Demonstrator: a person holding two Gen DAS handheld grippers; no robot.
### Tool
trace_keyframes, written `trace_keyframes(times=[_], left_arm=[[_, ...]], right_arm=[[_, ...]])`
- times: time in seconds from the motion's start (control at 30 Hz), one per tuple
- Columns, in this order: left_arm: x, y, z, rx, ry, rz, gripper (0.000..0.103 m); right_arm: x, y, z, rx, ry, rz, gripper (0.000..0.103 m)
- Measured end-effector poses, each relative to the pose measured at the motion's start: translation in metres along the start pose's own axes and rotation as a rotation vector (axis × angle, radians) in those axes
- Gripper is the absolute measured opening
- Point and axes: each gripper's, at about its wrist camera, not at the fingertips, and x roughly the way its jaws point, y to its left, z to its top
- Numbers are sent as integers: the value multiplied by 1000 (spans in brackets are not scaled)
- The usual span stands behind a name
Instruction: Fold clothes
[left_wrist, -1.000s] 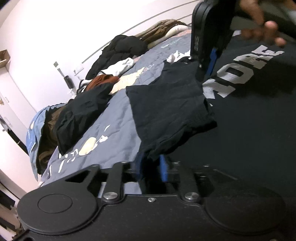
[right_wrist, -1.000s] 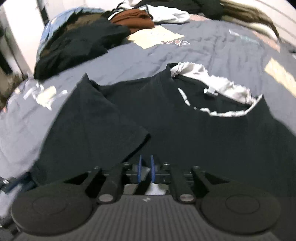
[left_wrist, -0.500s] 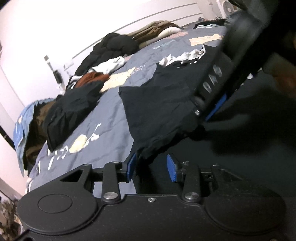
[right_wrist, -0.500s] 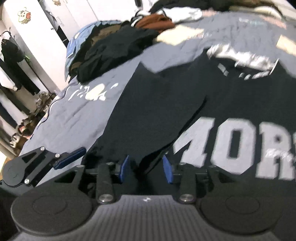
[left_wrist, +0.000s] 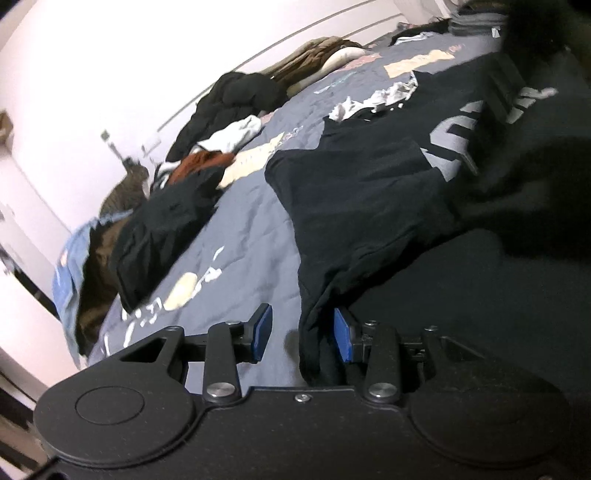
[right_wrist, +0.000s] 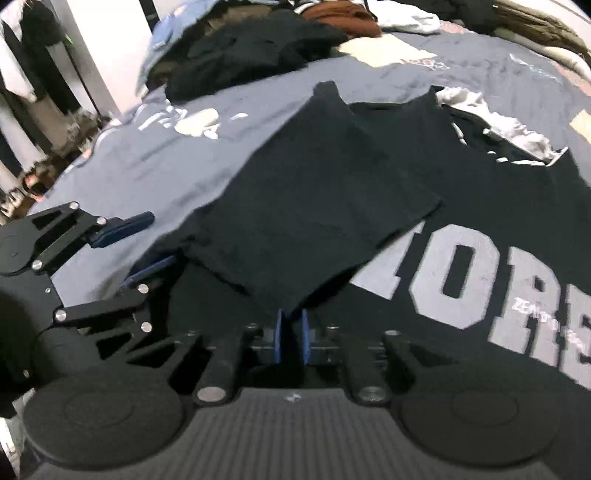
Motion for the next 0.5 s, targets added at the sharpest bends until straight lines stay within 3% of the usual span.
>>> trace_keyframes(times=[0.13,0.23,0.4,0.5], left_arm=[[-2,-5,4,21,-25,6,37],[-4,-7,5,20,-33,-3,37],[-2,-5,5,-8,-34,-22,37],[-1,-7,4,-2,-35,-28,37]], right_arm=[[-23,-3,31,-14,-126,-2,22],[-14,0,71,-28,-182,18,23],[32,-1,138,-20,-194,33,23],[58,-2,158,-16,-154,26,23]])
